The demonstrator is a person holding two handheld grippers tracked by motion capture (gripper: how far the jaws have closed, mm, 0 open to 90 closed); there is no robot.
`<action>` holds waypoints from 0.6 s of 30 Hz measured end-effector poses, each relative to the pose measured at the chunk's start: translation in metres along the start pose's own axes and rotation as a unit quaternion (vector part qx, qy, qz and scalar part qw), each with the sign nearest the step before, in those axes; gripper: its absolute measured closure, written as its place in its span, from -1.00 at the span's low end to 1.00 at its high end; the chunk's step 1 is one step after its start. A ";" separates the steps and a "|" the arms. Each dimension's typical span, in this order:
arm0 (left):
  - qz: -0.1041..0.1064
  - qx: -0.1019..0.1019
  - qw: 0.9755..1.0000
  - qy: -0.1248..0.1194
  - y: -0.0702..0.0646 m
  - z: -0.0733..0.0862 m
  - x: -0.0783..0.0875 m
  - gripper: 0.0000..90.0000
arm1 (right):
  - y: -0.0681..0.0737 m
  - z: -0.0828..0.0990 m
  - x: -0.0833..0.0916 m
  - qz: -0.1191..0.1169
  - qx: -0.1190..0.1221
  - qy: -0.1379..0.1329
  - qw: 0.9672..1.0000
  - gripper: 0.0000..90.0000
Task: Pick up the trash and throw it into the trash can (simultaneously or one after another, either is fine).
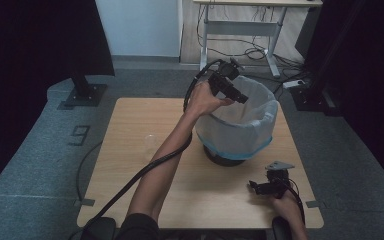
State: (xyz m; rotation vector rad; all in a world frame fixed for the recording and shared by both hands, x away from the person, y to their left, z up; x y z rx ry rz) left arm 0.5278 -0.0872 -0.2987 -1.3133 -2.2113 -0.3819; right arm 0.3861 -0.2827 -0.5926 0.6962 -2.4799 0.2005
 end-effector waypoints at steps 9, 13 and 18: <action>-0.001 -0.010 1.000 -0.009 0.000 0.004 0.021 -0.68 | 0.000 0.000 0.000 0.000 0.001 0.000 1.000 -1.00; -0.002 -0.012 1.000 -0.011 0.002 0.007 0.029 -0.69 | 0.000 0.000 0.000 -0.001 0.001 0.000 1.000 -1.00; -0.013 -0.017 1.000 -0.015 0.005 0.013 0.048 -0.75 | 0.001 0.000 0.000 -0.001 0.002 -0.001 1.000 -1.00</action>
Point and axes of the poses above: each handheld gripper's, and its own axes: x roughly backward along the jaws, z roughly out of its underside, y roughly to its left, the point moved 5 cm from there along -x, roughly forward along the jaws, and after that the axes turned 11 degrees about -y, right-handed, at the moved point
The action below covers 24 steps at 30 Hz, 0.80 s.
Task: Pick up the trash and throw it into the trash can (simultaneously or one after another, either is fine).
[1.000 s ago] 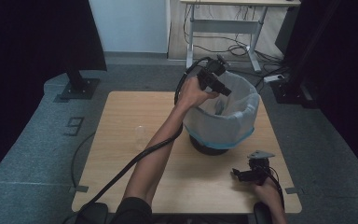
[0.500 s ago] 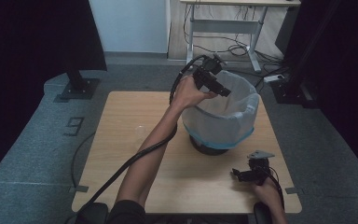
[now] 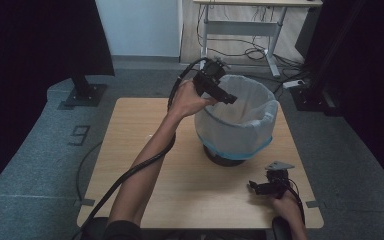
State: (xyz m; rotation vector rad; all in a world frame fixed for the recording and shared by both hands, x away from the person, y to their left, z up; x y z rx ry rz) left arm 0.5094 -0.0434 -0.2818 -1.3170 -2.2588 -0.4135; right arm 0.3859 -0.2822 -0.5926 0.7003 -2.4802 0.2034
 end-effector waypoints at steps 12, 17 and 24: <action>-0.019 0.007 1.000 -0.010 0.011 0.017 0.032 -0.96 | 0.000 0.000 0.000 0.000 0.000 0.000 1.000 -1.00; -0.028 0.015 0.999 -0.016 0.019 0.028 0.044 -0.99 | 0.000 0.000 0.000 0.000 0.000 0.001 1.000 -1.00; -0.038 0.024 0.999 -0.023 0.026 0.041 0.056 -1.00 | 0.000 0.000 0.000 0.000 0.000 0.001 1.000 -1.00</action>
Point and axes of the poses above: each handheld gripper's, and its own axes: x roughly backward along the jaws, z roughly out of its underside, y roughly to its left, the point moved 5 cm from there along -x, roughly forward along the jaws, and after that the axes turned 11 degrees about -y, right-handed, at the moved point
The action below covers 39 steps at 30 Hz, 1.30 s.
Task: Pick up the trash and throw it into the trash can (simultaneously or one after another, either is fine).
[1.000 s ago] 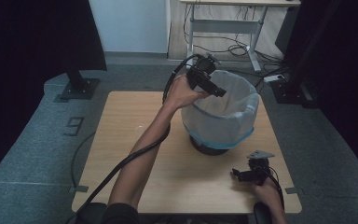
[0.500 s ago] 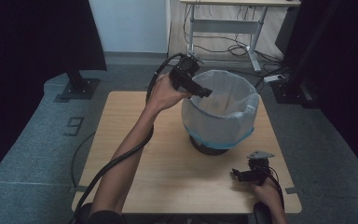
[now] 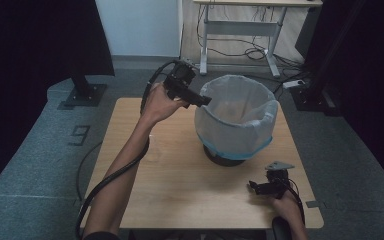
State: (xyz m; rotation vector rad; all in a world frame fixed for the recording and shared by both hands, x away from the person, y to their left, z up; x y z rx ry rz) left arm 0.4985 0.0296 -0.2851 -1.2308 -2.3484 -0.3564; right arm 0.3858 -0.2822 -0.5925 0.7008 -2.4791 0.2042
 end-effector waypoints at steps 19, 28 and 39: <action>-0.020 0.009 1.000 -0.016 0.022 0.048 0.016 -1.00 | 0.000 0.000 0.000 0.000 0.000 0.000 1.000 -1.00; -0.021 0.000 0.999 -0.030 0.025 0.073 0.016 -1.00 | 0.000 0.000 0.000 0.000 -0.001 -0.001 1.000 -1.00; -0.024 0.020 0.999 -0.031 0.032 0.103 0.017 -1.00 | 0.000 0.000 0.000 0.001 0.000 -0.001 1.000 -1.00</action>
Point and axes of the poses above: each handheld gripper's, and its own axes: x roughly backward along the jaws, z roughly out of its underside, y roughly to its left, the point moved 5 cm from there along -x, roughly forward along the jaws, and after that the axes turned 11 degrees about -y, right-handed, at the moved point
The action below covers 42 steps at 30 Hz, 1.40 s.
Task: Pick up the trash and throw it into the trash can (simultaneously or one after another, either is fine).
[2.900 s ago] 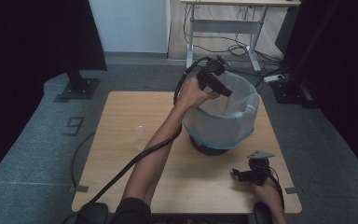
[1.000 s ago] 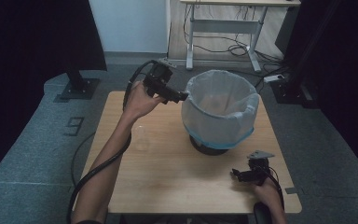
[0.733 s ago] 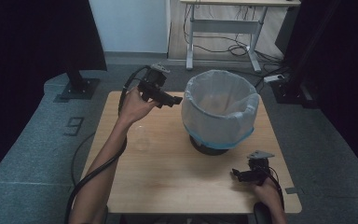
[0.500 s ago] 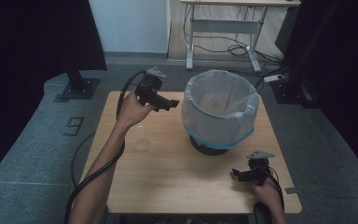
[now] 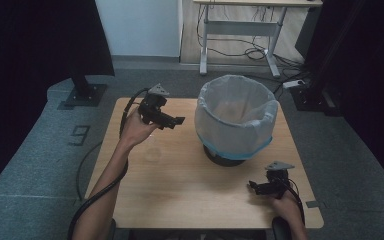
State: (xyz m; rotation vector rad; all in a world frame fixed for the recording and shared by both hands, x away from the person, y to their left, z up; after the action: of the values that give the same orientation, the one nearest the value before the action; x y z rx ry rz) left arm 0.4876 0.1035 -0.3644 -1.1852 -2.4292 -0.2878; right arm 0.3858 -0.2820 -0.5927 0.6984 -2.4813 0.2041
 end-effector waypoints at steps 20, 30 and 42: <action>-0.025 0.029 0.999 0.006 0.019 0.055 0.001 -1.00 | 0.000 0.000 0.000 0.000 0.000 0.000 1.000 -1.00; -0.034 0.044 0.998 0.001 0.028 0.082 0.000 -1.00 | 0.001 0.000 0.000 0.000 -0.001 0.001 1.000 -1.00; -0.053 0.058 0.997 0.016 0.039 0.123 -0.005 -0.98 | 0.001 0.000 0.000 0.000 -0.001 0.001 1.000 -1.00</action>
State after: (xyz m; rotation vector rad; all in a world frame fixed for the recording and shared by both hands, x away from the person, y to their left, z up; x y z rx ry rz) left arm 0.4870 0.1684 -0.4759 -0.9976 -2.4488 -0.1917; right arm 0.3852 -0.2815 -0.5926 0.6968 -2.4798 0.2021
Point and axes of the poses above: each handheld gripper's, and its own axes: x roughly backward along the jaws, z roughly out of its underside, y roughly to its left, the point moved 5 cm from there along -x, roughly forward along the jaws, and after that the axes turned 11 degrees about -y, right-handed, at the moved point
